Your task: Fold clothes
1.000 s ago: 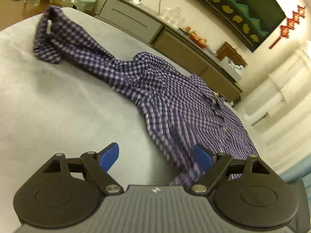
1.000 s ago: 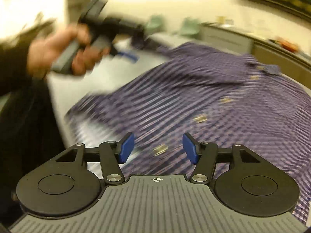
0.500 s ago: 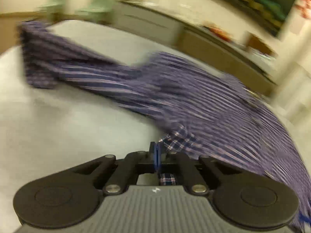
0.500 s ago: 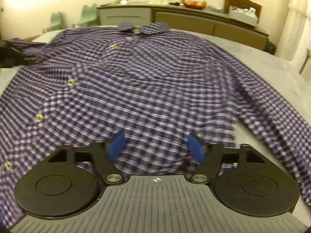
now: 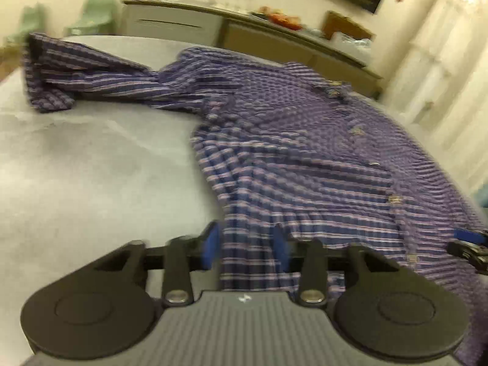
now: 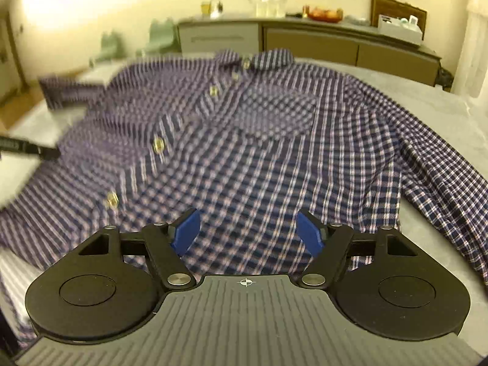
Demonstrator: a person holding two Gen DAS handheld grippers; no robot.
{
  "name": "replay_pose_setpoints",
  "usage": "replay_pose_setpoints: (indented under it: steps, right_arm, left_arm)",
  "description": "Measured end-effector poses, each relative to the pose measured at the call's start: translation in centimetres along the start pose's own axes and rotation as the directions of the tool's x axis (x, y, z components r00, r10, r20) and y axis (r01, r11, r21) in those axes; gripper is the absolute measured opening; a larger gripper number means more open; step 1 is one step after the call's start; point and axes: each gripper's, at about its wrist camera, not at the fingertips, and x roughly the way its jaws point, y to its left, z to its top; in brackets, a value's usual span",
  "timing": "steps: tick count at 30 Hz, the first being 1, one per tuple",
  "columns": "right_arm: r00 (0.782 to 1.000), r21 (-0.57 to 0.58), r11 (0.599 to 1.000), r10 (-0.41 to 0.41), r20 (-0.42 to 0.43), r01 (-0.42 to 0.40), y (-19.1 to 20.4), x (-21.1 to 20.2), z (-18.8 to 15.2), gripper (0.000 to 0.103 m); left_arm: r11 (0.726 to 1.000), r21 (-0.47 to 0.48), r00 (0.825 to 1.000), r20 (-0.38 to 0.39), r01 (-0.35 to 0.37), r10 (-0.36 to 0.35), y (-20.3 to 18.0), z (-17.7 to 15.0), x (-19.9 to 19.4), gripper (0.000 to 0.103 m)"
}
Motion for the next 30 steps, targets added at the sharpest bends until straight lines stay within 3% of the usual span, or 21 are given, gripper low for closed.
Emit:
replay_pose_setpoints:
  steps: [1,3,4,6,7,8,10,12,14,15,17,18,19,20,24,27,28,29,30]
  right_arm:
    - [0.998,-0.026,0.998,-0.055,-0.016,0.055,0.0,0.2,-0.4,0.07]
    - [0.986,-0.073,0.984,-0.164,-0.008,0.163,-0.2,0.2,-1.2,0.078]
    - [0.975,-0.094,0.971,-0.222,0.003,0.221,-0.5,-0.2,-1.5,0.078]
    - [0.956,-0.123,0.948,-0.294,0.025,0.295,-0.7,-1.2,-2.0,0.074]
    - [0.955,-0.131,0.946,-0.292,0.045,0.295,-0.6,-2.1,-2.1,0.074]
    - [0.965,-0.127,0.958,-0.251,0.071,0.258,-0.4,-3.5,-2.2,0.074]
    - [0.988,-0.12,0.989,-0.075,0.134,0.091,1.3,-5.7,-2.2,0.077]
    - [0.978,-0.137,0.984,0.132,0.162,-0.111,3.9,-7.0,-2.3,0.08]
    - [0.94,-0.209,0.941,0.3,0.16,-0.265,7.3,-7.2,-2.5,0.08]
    - [0.928,-0.272,0.917,0.341,0.151,-0.293,9.2,-7.4,-2.8,0.081]
    - [0.911,-0.392,0.865,0.39,0.13,-0.314,12.5,-7.5,-3.6,0.081]
    - [0.915,-0.445,0.847,0.383,0.127,-0.292,13.5,-7.6,-4.3,0.081]
    - [0.919,-0.495,0.826,0.374,0.123,-0.27,14.5,-7.7,-4.9,0.081]
    - [0.926,-0.524,0.816,0.356,0.123,-0.244,15.1,-7.6,-5.5,0.081]
    - [0.937,-0.584,0.791,0.32,0.139,-0.184,15.5,-7.4,-7.0,0.081]
    - [0.926,-0.642,0.751,0.336,0.173,-0.153,16.9,-7.6,-7.7,0.081]
    - [0.919,-0.662,0.734,0.353,0.177,-0.154,17.5,-7.6,-7.8,0.075]
    - [0.914,-0.618,0.762,0.369,0.168,-0.193,17.0,-7.6,-7.3,0.068]
    - [0.909,-0.572,0.787,0.384,0.161,-0.231,16.5,-7.6,-6.7,0.031]
  left_arm:
    - [0.998,-0.009,0.998,0.009,-0.058,0.058,0.3,-0.1,-0.2,0.006]
    - [0.986,-0.019,0.986,0.029,-0.166,0.167,0.9,-0.4,-0.9,0.006]
    - [0.985,-0.008,0.984,0.044,-0.174,0.174,1.2,-0.9,-2.0,0.009]
    - [0.993,0.038,0.992,0.073,-0.109,0.106,1.3,-2.6,-5.1,0.019]
    - [0.995,0.083,0.995,0.086,-0.055,0.048,1.0,-3.8,-7.0,0.033]
    - [0.99,0.144,0.995,0.098,-0.008,-0.007,0.4,-5.1,-8.8,0.042]
    - [0.953,0.293,0.988,0.11,0.074,-0.11,-1.4,-7.7,-11.8,0.077]
    - [0.894,0.435,0.984,0.082,0.105,-0.156,-3.4,-9.9,-13.1,0.084]
    - [0.829,0.558,0.992,0.073,0.045,-0.103,-5.5,-11.9,-12.6,0.084]
    - [0.801,0.599,0.995,0.075,0.004,-0.061,-6.2,-12.6,-11.8,0.083]
    - [0.763,0.643,0.997,0.079,-0.064,0.018,-7.1,-13.5,-10.1,0.061]
    - [0.758,0.647,0.996,0.085,-0.082,0.035,-7.3,-13.7,-9.6,0.04]
    - [0.768,0.637,0.996,0.084,-0.075,0.028,-7.3,-13.7,-9.7,0.015]
    - [0.78,0.623,0.997,0.072,-0.058,0.017,-7.3,-13.5,-9.9,0.008]
    - [0.799,0.6,0.992,0.063,0.048,-0.107,-6.5,-13.6,-12.7,0.008]
    - [0.814,0.571,0.983,0.059,0.11,-0.175,-5.7,-13.3,-13.9,0.017]
    - [0.816,0.566,0.981,0.063,0.116,-0.183,-5.6,-13.2,-14.0,0.021]
    - [0.816,0.569,0.981,0.074,0.105,-0.178,-5.6,-13.3,-14.1,0.024]
    - [0.813,0.576,0.982,0.09,0.083,-0.163,-5.5,-13.5,-14.3,0.036]
